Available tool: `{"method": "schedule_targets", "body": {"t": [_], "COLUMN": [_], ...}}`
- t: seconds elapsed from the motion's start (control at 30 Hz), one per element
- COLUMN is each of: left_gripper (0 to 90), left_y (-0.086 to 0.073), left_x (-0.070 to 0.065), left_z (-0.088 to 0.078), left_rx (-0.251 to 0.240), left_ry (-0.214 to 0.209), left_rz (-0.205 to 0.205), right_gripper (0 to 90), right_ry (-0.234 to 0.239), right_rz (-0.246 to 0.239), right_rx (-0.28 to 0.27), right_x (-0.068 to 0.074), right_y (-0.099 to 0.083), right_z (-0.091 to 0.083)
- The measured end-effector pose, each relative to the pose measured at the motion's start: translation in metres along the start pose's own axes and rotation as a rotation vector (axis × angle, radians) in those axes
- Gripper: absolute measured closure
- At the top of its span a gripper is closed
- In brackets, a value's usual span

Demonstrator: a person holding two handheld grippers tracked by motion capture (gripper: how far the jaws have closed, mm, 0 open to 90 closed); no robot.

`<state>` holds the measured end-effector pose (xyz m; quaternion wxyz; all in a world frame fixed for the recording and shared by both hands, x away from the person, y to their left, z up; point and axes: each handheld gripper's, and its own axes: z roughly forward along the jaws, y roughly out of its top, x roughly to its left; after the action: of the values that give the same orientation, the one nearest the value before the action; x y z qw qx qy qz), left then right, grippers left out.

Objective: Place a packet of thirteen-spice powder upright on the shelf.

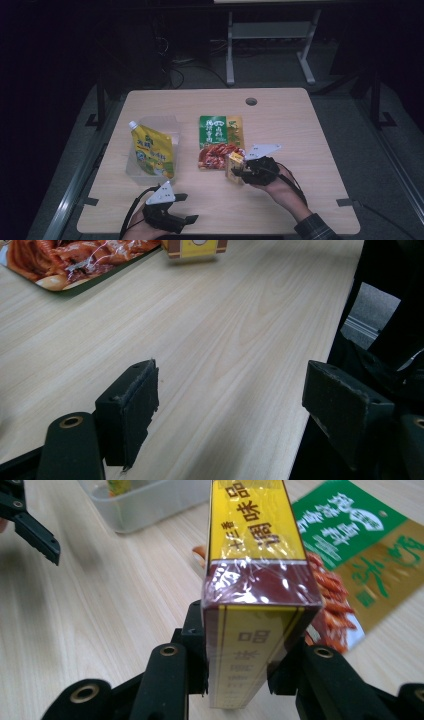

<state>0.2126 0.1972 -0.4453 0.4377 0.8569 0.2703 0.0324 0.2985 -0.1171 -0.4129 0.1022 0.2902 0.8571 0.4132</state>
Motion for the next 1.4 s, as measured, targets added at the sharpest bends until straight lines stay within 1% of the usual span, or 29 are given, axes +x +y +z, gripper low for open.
{"method": "schedule_targets", "body": {"t": [0.13,0.27,0.33,0.43,0.47,0.5,0.53,0.57,0.6,0.63,0.67,0.7,0.73,0.8,0.87,0.9,0.93,0.97,1.03,1.07,1.1,1.2,1.27,1.3,1.33,1.37,1.4], "left_gripper": [21.9,21.9,21.9,21.9,21.9,21.9,21.9,21.9,21.9,21.9,21.9,21.9,21.9,21.9,21.9,21.9,21.9,21.9,21.9,21.9,21.9,22.1,22.3,22.3,22.5,22.5,22.5], "left_y": [-0.002,-0.003,-0.003,-0.003,-0.003,-0.003,-0.002,-0.002,-0.002,-0.002,-0.001,-0.001,-0.001,0.000,0.000,0.000,0.000,0.000,0.000,0.000,0.000,0.000,0.000,0.000,-0.001,-0.001,-0.001], "left_x": [0.001,0.000,0.000,0.000,0.000,0.000,0.000,0.000,0.000,0.000,0.000,0.001,0.001,0.002,0.002,0.002,0.002,0.002,0.002,0.002,0.002,0.002,0.002,0.002,0.003,0.003,0.003], "left_z": [-0.003,-0.004,-0.004,-0.004,-0.004,-0.004,-0.005,-0.005,-0.005,-0.005,-0.005,-0.005,-0.004,-0.004,-0.003,-0.003,-0.003,-0.003,-0.003,-0.002,-0.002,-0.002,-0.002,-0.002,-0.001,-0.002,-0.002], "left_rx": [0.000,0.002,0.004,0.006,0.006,0.006,0.007,0.005,0.004,0.004,0.003,0.001,0.001,0.001,0.000,-0.001,-0.006,0.000,0.003,-0.001,-0.001,0.002,0.003,0.002,0.001,0.002,0.001], "left_ry": [0.005,0.001,0.000,-0.001,-0.002,-0.002,-0.004,-0.006,-0.007,-0.007,-0.009,-0.010,-0.010,-0.014,-0.016,-0.016,-0.019,-0.020,-0.021,-0.023,-0.023,-0.026,-0.029,-0.033,-0.034,-0.035,-0.035], "left_rz": [-0.005,-0.010,-0.007,-0.003,-0.004,-0.004,0.004,0.004,0.005,0.005,0.005,0.008,0.007,0.007,0.009,0.012,0.005,0.001,0.005,0.000,-0.001,-0.002,-0.005,-0.011,-0.011,-0.012,-0.012], "right_gripper": [67.2,67.3,67.3,67.3,67.3,67.3,67.4,67.3,67.3,67.3,67.3,67.3,67.3,67.3,67.3,67.3,67.3,67.3,67.3,67.3,67.3,67.3,67.3,67.3,67.3,67.3,67.3], "right_ry": [0.035,0.052,0.060,0.065,0.064,0.064,0.074,0.079,0.078,0.078,0.085,0.091,0.101,0.104,0.115,0.123,0.127,0.129,0.144,0.151,0.148,0.162,0.172,0.171,0.180,0.182,0.192], "right_rz": [-0.020,-0.031,-0.036,-0.045,-0.063,-0.063,-0.057,-0.059,-0.071,-0.071,-0.081,-0.086,-0.082,-0.100,-0.093,-0.097,-0.105,-0.117,-0.124,-0.120,-0.126,-0.152,-0.163,-0.176,-0.175,-0.187,-0.189], "right_rx": [0.011,0.011,0.003,0.008,0.006,0.006,-0.007,-0.005,-0.004,-0.004,-0.009,-0.016,-0.012,-0.007,-0.010,-0.009,-0.008,-0.009,-0.017,-0.016,-0.012,-0.010,-0.013,-0.014,-0.016,-0.017,-0.026], "right_x": [-0.002,-0.003,-0.004,-0.005,-0.006,-0.006,-0.005,-0.005,-0.005,-0.005,-0.005,-0.005,-0.006,-0.007,-0.009,-0.010,-0.011,-0.012,-0.013,-0.014,-0.015,-0.017,-0.017,-0.018,-0.018,-0.018,-0.018], "right_y": [0.008,0.017,0.021,0.028,0.030,0.030,0.036,0.039,0.042,0.042,0.048,0.050,0.054,0.059,0.065,0.067,0.069,0.071,0.076,0.078,0.080,0.086,0.091,0.092,0.095,0.097,0.100], "right_z": [0.006,0.011,0.013,0.017,0.018,0.018,0.021,0.023,0.025,0.025,0.028,0.029,0.031,0.034,0.038,0.040,0.042,0.044,0.048,0.050,0.053,0.059,0.063,0.064,0.066,0.067,0.068]}}
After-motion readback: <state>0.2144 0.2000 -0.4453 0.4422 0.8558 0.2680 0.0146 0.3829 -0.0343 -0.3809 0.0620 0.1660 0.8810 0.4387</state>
